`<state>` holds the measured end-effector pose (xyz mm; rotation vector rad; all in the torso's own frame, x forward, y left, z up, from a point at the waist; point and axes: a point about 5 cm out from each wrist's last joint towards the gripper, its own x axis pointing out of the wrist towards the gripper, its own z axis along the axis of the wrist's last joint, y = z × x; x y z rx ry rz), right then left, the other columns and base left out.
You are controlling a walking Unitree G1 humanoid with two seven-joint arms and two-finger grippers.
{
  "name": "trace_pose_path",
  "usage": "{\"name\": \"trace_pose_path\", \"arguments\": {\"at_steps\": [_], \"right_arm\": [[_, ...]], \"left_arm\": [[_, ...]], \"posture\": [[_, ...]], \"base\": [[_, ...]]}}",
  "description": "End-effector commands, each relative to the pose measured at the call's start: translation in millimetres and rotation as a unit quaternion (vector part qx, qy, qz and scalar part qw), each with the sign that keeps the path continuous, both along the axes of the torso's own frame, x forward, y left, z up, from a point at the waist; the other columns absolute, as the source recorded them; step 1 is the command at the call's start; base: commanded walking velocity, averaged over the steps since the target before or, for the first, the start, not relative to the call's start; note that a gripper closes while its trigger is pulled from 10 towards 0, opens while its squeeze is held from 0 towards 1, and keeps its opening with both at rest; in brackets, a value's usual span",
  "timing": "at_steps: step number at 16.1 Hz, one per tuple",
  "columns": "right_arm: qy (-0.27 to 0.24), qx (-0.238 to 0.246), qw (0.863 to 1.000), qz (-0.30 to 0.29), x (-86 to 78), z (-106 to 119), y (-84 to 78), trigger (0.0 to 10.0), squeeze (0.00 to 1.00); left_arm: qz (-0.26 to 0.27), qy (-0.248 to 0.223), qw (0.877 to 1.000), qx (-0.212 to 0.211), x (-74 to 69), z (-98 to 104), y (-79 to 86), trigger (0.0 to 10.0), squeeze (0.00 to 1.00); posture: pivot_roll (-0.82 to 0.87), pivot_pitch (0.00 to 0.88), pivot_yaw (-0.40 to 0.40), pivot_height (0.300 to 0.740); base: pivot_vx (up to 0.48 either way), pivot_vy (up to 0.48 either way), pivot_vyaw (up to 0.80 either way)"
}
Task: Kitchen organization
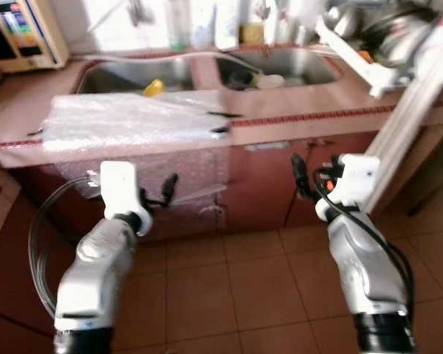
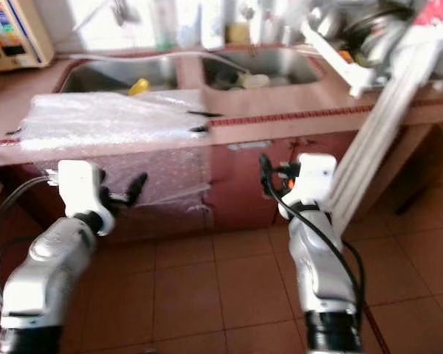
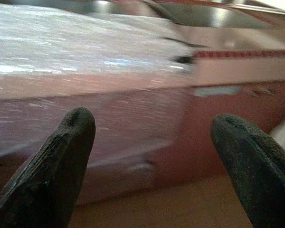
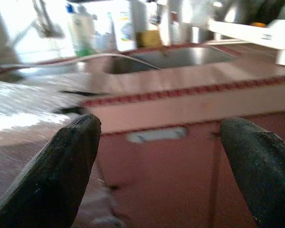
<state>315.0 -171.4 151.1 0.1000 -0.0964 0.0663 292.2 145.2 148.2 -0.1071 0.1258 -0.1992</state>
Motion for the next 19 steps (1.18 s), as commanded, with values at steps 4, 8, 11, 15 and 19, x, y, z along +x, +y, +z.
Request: {"name": "trace_pose_path", "arguments": {"at_steps": [4,8,11,15,19], "right_arm": [[-0.009,0.001,1.000,-0.001,1.2,5,2.3,10.0,0.00],[-0.012,0.003,1.000,0.005,4.1,6,6.1,10.0,0.00],[0.010,-0.005,1.000,0.014,9.8,-9,7.7,10.0,0.00],[0.154,0.019,0.988,0.022,14.5,-85,18.8,10.0,0.00],[0.261,0.038,0.964,0.017,-3.9,-133,27.5,10.0,0.00]], "left_arm": [[0.012,0.002,1.000,0.005,0.4,-1,5.9,10.0,0.00],[0.033,0.015,0.999,0.017,5.3,-8,13.4,10.0,0.00],[0.044,0.064,0.996,0.050,9.6,-40,25.5,10.0,0.00],[0.081,0.196,0.974,0.080,2.4,-125,54.4,10.0,0.00],[0.076,0.308,0.937,0.148,-32.4,-175,66.2,10.0,0.00]], "posture": [[-0.01,0.096,0.024,0.740],[-0.01,0.083,0.021,0.740],[-0.01,0.074,0.018,0.740],[0.02,0.041,0.017,0.740],[-0.01,0.023,0.033,0.740]], "base": [[0.000,0.000,0.00],[0.000,0.000,0.00],[0.000,0.000,0.00],[0.000,0.000,0.00],[0.000,0.000,0.00]]}}
